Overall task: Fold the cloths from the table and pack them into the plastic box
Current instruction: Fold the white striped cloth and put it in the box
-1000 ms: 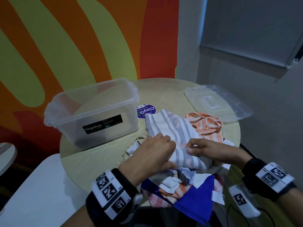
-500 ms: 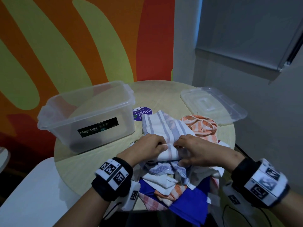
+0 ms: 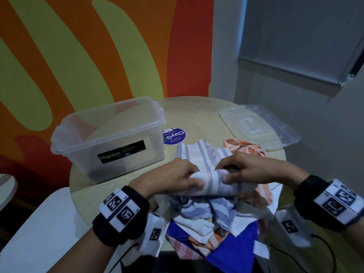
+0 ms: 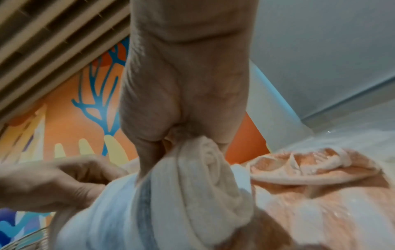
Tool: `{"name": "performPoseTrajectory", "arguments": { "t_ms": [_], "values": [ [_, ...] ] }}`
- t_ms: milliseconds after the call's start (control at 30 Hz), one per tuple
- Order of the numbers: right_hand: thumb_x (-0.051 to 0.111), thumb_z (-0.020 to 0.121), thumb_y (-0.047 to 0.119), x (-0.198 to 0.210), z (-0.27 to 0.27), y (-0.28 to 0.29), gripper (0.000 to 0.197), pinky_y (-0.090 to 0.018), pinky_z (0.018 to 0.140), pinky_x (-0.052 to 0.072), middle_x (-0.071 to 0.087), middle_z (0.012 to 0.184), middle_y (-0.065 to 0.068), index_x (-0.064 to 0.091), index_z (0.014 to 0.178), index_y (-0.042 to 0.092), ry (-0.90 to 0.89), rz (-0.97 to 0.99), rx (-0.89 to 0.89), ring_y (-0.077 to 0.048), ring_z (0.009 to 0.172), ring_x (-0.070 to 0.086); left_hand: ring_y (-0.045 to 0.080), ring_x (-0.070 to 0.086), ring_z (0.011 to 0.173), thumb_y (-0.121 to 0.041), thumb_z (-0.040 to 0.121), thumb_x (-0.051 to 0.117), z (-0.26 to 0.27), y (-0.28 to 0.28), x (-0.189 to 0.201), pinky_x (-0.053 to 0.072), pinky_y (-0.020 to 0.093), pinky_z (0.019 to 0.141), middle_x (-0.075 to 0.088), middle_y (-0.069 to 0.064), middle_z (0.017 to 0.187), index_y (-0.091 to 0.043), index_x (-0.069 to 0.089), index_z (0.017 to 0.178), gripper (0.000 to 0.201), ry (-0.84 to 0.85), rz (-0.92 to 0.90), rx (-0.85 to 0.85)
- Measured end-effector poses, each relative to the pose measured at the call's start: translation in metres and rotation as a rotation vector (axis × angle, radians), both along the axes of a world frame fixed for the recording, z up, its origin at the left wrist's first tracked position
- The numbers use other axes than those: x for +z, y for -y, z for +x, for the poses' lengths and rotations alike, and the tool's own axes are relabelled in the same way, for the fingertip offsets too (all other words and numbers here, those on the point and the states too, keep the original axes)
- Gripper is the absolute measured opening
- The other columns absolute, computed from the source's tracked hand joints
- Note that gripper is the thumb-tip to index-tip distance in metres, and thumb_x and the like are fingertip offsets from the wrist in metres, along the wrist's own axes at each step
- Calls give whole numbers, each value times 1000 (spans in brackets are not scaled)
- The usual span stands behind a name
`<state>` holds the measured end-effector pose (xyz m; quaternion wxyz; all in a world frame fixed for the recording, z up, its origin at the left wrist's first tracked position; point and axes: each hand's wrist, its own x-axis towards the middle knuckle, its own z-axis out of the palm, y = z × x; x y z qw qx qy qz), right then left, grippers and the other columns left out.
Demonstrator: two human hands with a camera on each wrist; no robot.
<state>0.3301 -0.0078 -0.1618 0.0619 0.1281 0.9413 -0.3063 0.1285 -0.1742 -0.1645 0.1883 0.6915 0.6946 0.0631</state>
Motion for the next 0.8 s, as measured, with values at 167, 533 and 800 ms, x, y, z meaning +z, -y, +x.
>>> {"name": "performPoseTrajectory", "arguments": {
  "t_ms": [167, 533, 800],
  "values": [
    [64, 100, 33, -27, -11, -11, 18, -34, 85, 49, 70, 100, -2, 66, 117, 26, -2, -134, -137, -12, 88, 62, 24, 57, 95, -39, 101, 60, -1, -21, -8, 42, 36, 77, 60, -1, 94, -18, 63, 123, 31, 11, -3, 155],
    [68, 98, 31, -41, -20, -22, 13, -20, 72, 42, 64, 83, 10, 63, 101, 19, 27, -358, -246, -3, 74, 53, 27, 54, 113, -38, 90, 64, 22, -26, -31, 36, 46, 89, 62, 1, 113, -21, 56, 110, 27, -344, 91, 27],
    [73, 85, 55, -31, -12, -5, 52, -37, 92, 45, 57, 115, 3, 60, 123, 22, 34, 250, -92, -16, 105, 52, 25, 38, 113, -46, 97, 53, 7, -33, -30, 32, 44, 85, 45, 3, 113, -17, 58, 117, 35, -311, 14, 59]
  ]
}}
